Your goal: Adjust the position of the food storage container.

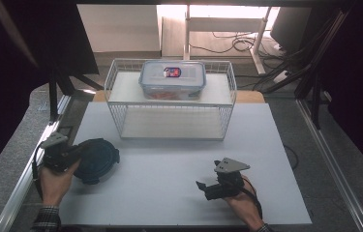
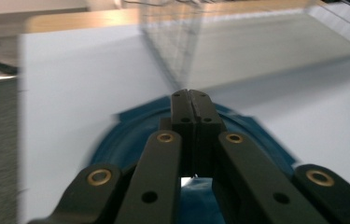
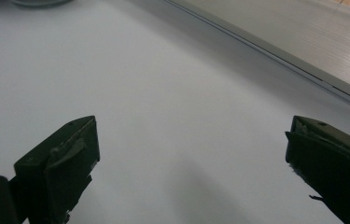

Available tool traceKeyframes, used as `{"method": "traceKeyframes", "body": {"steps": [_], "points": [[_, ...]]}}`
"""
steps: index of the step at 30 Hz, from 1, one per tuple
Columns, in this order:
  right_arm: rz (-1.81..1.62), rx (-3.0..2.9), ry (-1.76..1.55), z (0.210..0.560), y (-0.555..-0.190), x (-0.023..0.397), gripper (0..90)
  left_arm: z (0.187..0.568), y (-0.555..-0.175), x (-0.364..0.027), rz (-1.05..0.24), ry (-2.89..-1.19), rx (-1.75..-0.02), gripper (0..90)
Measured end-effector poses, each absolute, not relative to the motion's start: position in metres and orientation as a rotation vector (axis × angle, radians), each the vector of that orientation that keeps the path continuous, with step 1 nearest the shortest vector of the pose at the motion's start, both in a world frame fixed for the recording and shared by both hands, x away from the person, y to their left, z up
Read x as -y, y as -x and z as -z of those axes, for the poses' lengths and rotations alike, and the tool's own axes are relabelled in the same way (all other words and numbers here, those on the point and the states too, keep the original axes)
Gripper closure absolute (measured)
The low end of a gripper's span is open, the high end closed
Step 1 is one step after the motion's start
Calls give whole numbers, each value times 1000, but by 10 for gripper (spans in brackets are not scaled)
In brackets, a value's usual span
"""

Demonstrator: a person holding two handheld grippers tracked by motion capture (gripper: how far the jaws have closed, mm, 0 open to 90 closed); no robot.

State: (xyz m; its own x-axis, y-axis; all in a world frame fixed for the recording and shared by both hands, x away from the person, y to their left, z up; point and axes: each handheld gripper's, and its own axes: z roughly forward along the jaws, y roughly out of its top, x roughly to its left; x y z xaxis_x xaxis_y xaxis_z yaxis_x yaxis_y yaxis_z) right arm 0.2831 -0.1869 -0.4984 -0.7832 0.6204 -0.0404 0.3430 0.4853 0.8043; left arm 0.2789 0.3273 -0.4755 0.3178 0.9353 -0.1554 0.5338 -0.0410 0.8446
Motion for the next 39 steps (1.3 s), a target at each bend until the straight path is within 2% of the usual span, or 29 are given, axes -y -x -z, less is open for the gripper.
{"method": "traceKeyframes", "body": {"steps": [8,11,19,23,35,39], "points": [[-1185,-2417,-809,499,-284,187,29,503,-287,-359,-600,-1657,-1491,896],[-1178,-2421,-805,500,-284,186,29,509,-291,-363,-622,-1664,-1528,896],[-1167,-2433,-801,501,-285,186,33,515,-295,-361,-575,-1656,-1570,899],[-1159,-2439,-797,502,-286,184,33,515,-295,-357,-556,-1649,-1571,900],[-1142,-2440,-800,502,-286,185,34,510,-299,-306,-462,-1751,-1460,900],[-1138,-2441,-799,502,-286,186,34,510,-300,-310,-431,-1761,-1442,898]]}}
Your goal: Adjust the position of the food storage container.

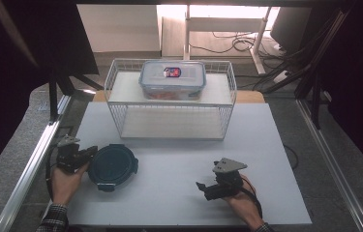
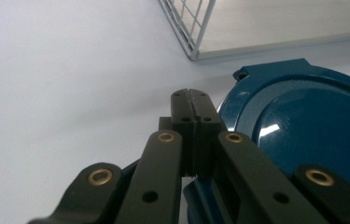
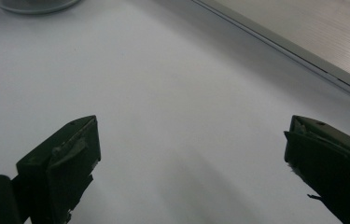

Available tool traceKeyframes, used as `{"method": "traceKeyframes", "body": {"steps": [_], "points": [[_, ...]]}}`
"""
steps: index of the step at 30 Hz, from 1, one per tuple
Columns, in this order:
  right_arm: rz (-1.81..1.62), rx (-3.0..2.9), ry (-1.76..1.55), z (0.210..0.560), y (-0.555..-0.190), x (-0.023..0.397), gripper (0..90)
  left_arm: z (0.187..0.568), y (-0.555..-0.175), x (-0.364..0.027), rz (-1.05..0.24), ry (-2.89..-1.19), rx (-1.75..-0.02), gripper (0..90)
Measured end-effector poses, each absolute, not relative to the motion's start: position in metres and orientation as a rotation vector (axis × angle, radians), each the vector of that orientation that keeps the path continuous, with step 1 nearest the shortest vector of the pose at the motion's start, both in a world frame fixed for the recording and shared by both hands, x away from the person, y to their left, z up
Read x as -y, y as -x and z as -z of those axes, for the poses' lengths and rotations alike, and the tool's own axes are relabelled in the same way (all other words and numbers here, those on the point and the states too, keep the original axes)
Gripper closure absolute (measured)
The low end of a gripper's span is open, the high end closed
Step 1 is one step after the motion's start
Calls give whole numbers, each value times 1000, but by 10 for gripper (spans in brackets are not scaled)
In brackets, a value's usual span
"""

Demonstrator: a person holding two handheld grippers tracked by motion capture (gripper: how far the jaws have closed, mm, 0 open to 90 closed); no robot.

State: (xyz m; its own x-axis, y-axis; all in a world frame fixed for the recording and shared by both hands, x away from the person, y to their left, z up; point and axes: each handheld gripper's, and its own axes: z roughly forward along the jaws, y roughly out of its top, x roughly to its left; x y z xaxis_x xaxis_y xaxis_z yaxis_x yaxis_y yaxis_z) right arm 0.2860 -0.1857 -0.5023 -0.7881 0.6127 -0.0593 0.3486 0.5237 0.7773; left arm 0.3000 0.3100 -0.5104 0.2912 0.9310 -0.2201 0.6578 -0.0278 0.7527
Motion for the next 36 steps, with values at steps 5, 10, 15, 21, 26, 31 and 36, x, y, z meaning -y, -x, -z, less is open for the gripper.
{"method": "traceKeyframes", "body": {"steps": [5,10,15,21,26,31,36], "points": [[-1139,-2433,-794,501,-285,188,34,513,-289,-324,-474,-1781,-1500,898],[-1137,-2424,-814,500,-286,191,34,518,-271,-330,-412,-1800,-1521,898],[-1132,-2423,-805,499,-286,191,34,518,-267,-319,-418,-1852,-1540,899],[-1129,-2428,-810,500,-287,191,35,517,-266,-319,-380,-1801,-1562,899],[-1125,-2431,-809,501,-288,191,35,516,-266,-307,-352,-1820,-1538,900],[-1125,-2434,-815,501,-288,191,35,514,-268,-289,-319,-1840,-1494,900],[-1128,-2429,-820,501,-288,192,35,512,-268,-272,-287,-1848,-1456,899]]}}
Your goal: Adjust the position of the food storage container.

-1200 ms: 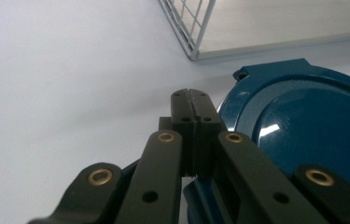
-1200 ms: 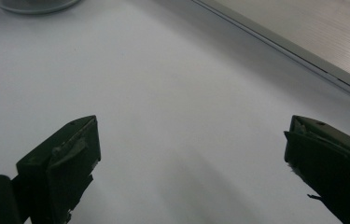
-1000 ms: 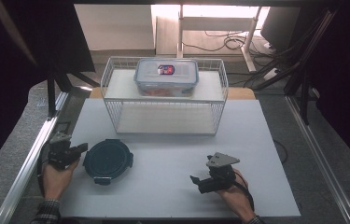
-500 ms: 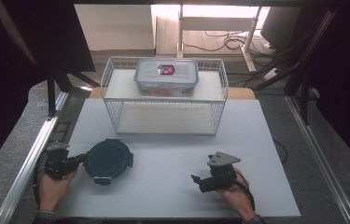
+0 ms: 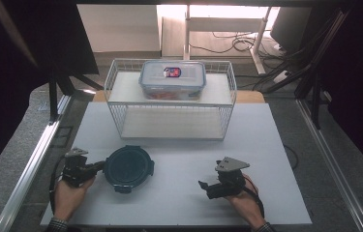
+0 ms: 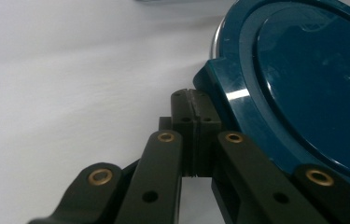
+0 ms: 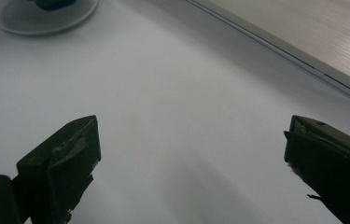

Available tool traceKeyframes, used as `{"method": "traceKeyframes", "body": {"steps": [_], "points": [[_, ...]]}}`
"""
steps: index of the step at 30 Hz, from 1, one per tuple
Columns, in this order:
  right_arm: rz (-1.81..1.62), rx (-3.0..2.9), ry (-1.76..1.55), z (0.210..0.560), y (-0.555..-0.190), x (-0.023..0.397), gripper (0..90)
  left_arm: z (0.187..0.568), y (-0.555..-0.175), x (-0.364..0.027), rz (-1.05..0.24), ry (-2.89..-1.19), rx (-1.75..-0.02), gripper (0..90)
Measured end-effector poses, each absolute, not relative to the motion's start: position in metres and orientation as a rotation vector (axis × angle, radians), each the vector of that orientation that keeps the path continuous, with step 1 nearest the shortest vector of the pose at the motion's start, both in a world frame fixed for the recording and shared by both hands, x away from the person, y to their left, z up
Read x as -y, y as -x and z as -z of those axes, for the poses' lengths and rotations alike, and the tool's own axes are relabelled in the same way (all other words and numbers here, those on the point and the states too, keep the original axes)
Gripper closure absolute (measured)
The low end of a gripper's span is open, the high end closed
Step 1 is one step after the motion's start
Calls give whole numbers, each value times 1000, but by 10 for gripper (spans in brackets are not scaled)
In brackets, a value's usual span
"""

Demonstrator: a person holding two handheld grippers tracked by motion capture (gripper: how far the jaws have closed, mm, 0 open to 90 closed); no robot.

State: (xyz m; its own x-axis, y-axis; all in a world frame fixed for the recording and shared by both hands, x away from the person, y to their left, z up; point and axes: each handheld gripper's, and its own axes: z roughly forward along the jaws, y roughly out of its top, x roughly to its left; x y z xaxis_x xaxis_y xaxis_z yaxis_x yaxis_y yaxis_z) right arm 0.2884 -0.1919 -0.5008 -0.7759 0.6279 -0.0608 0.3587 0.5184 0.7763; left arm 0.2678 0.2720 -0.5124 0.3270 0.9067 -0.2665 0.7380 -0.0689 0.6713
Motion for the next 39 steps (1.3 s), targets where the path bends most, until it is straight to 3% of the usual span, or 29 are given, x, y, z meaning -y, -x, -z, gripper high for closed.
{"method": "traceKeyframes", "body": {"steps": [39], "points": [[-1110,-2389,-884,499,-297,207,37,504,-271,-176,-86,-1934,-1163,899]]}}
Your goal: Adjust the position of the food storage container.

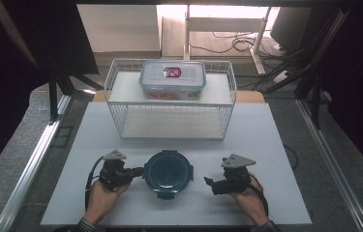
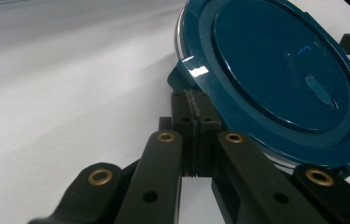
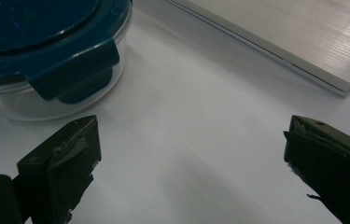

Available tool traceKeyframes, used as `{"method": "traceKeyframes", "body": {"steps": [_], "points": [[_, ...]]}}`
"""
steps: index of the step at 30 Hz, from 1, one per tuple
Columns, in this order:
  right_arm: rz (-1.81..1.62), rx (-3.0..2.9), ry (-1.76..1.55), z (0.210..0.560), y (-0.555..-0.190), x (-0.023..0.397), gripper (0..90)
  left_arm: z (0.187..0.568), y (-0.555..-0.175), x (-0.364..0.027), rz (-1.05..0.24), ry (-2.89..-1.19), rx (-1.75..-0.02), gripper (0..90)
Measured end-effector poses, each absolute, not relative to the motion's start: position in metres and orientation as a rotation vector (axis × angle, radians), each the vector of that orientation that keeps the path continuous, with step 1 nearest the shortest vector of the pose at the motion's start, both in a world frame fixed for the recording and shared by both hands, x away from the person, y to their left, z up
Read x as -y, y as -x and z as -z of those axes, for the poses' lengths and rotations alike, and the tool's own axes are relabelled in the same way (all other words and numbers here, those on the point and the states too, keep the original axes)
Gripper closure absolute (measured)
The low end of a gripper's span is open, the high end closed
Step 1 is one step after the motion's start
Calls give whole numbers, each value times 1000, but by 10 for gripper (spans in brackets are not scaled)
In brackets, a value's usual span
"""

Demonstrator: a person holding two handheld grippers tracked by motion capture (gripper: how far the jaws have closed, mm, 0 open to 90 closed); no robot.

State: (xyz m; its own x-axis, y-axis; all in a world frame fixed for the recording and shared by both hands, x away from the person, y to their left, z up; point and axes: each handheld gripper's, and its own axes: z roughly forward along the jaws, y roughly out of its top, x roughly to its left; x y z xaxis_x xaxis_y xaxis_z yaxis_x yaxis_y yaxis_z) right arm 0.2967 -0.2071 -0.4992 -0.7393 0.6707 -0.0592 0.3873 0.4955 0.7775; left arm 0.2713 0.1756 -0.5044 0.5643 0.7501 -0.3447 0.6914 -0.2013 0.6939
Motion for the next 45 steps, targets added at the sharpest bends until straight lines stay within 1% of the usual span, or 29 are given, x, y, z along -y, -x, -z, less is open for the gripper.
{"method": "traceKeyframes", "body": {"steps": [7,14,17,20,23,27,30,31,38,41,42,45], "points": [[-1107,-2386,-894,499,-298,210,37,503,-271,-164,-73,-1958,-1125,900],[-1100,-2386,-897,499,-298,211,38,504,-272,-163,-60,-1966,-1096,899],[-1103,-2379,-898,498,-298,212,39,505,-272,-162,-104,-1989,-1079,895],[-1116,-2371,-912,496,-297,214,39,505,-270,-164,-181,-2017,-1089,778],[-1161,-2369,-943,495,-296,216,39,503,-266,-171,-215,-2007,-1094,679],[-1210,-2378,-946,492,-294,217,39,502,-263,-181,-233,-1986,-1084,477],[-1209,-2381,-930,491,-290,214,39,501,-257,-192,-256,-1954,-1057,343],[-1206,-2381,-920,490,-288,213,39,501,-257,-192,-256,-1954,-1057,311],[-1223,-2385,-905,490,-280,212,30,507,-240,-195,-314,-1969,-995,179],[-1239,-2389,-897,491,-278,213,21,509,-237,-194,-337,-1974,-992,89],[-1274,-2399,-870,491,-276,212,15,512,-235,-194,-359,-1979,-991,77],[-1302,-2405,-824,491,-270,210,8,515,-233,-196,-372,-1976,-990,66]]}}
